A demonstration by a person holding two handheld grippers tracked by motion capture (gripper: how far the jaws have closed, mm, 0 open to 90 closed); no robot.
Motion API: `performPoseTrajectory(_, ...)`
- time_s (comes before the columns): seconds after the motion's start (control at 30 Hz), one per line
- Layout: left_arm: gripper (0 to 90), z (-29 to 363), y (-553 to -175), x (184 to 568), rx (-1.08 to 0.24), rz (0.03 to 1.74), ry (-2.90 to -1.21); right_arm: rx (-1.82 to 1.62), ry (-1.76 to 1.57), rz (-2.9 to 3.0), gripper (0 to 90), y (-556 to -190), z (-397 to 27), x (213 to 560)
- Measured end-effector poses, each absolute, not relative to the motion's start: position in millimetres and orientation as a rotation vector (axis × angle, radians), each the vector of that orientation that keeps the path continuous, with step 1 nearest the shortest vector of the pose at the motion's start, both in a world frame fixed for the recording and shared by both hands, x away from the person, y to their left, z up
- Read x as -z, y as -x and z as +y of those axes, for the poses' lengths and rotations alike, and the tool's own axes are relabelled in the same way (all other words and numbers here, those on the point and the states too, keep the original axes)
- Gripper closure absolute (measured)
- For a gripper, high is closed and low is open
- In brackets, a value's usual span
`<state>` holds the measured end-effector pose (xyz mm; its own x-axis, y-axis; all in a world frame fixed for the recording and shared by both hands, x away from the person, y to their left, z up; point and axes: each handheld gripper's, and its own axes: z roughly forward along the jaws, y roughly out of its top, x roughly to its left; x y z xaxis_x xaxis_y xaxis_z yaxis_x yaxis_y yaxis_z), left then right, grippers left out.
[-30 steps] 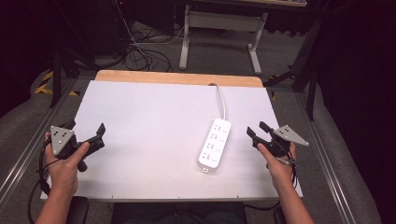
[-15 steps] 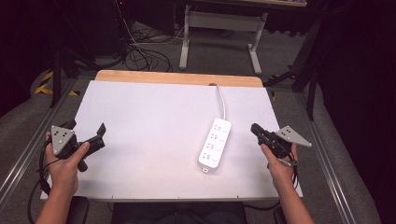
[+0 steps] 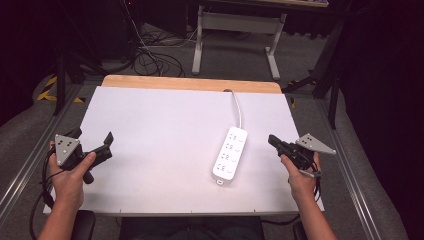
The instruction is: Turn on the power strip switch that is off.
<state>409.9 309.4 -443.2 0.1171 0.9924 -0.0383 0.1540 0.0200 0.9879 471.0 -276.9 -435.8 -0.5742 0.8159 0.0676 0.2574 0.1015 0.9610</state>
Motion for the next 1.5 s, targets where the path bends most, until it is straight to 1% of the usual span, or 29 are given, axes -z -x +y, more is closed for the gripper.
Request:
performPoseTrajectory(0.33, 4.4, 308.9, -409.9, 443.3, -1.022, 1.240, -1.364, -1.509, -0.971, 2.057, 90.0, -474.2, -246.3, 436.7)
performPoseTrajectory(1.07, 4.8, 309.4, -408.7, 444.2, -1.017, 1.241, -1.374, -1.494, -0.907, 2.231, 90.0, -481.4, -209.7, 442.3)
performPoseTrajectory(1.5, 5.0, 309.2, -409.5, 444.8, -1.011, 1.243, -1.383, -1.328, -0.935, 2.367, 90.0, -488.3, -193.9, 455.2)
